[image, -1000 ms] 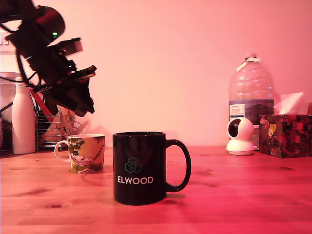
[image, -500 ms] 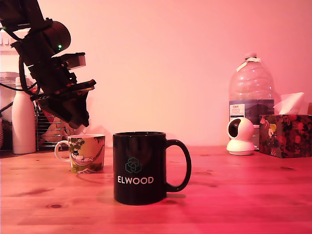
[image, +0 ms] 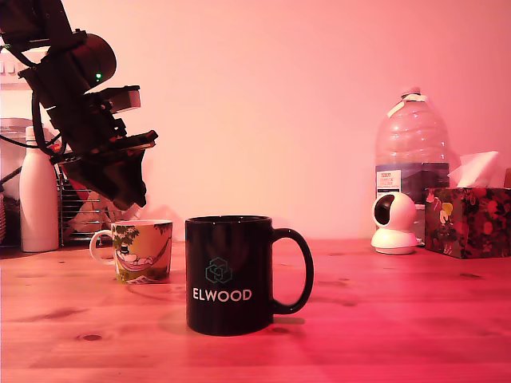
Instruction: Pick up the coffee capsules from the table one by one and drop them inside the nearest coffee cup
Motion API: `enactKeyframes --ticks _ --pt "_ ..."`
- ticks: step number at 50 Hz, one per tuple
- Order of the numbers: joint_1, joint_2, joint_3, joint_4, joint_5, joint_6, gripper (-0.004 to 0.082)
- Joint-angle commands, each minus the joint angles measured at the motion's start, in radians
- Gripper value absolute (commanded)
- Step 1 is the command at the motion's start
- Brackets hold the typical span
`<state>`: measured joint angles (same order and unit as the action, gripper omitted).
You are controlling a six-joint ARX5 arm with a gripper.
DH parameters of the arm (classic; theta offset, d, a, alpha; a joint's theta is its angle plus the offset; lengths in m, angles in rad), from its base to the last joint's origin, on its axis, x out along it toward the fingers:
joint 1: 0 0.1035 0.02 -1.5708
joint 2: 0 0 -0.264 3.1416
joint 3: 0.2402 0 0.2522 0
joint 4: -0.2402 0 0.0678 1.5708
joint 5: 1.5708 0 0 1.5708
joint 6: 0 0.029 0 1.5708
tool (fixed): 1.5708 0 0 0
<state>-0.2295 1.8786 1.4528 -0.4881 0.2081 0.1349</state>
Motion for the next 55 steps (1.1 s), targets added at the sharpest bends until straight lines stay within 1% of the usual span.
enactKeyframes --ticks 1,4,6,9,19,20,23,27,30,33,38,39,41,44,45,50,51,55 --pt "-0.004 0.014 0.001 0.044 0.001 0.004 0.0445" --pt "-0.005 0.014 0.001 0.069 0.000 0.005 0.0585" --pt "-0.007 0.014 0.001 0.077 -0.011 0.005 0.0618" --pt "-0.011 0.014 0.001 0.080 -0.019 0.005 0.0623" --pt "-0.014 0.014 0.001 0.100 -0.018 0.005 0.0622" --pt "-0.014 0.014 0.001 0.100 -0.019 0.017 0.0621" --pt "-0.014 0.014 0.001 0.099 -0.018 0.022 0.0616" --pt "-0.014 0.012 0.001 0.093 -0.018 0.023 0.0562" --pt "-0.014 0.010 0.001 0.093 -0.012 0.024 0.0482" --pt "-0.014 0.002 0.001 0.089 -0.003 0.023 0.0342" --pt "-0.016 -0.018 0.001 0.074 0.016 0.023 0.0019" --pt "-0.016 -0.023 0.001 0.071 0.017 0.023 -0.0032" --pt "-0.016 -0.033 0.001 0.065 0.020 0.022 -0.0012" --pt "-0.016 -0.045 0.000 0.054 0.020 0.022 -0.0013" --pt "-0.016 -0.050 0.000 0.048 0.019 0.013 -0.0014" --pt "-0.015 -0.065 -0.002 0.029 0.019 0.007 -0.0014" --pt "-0.014 -0.067 -0.004 0.028 0.019 -0.004 -0.0015" --pt "-0.013 -0.082 -0.021 0.037 0.018 -0.005 -0.0017"
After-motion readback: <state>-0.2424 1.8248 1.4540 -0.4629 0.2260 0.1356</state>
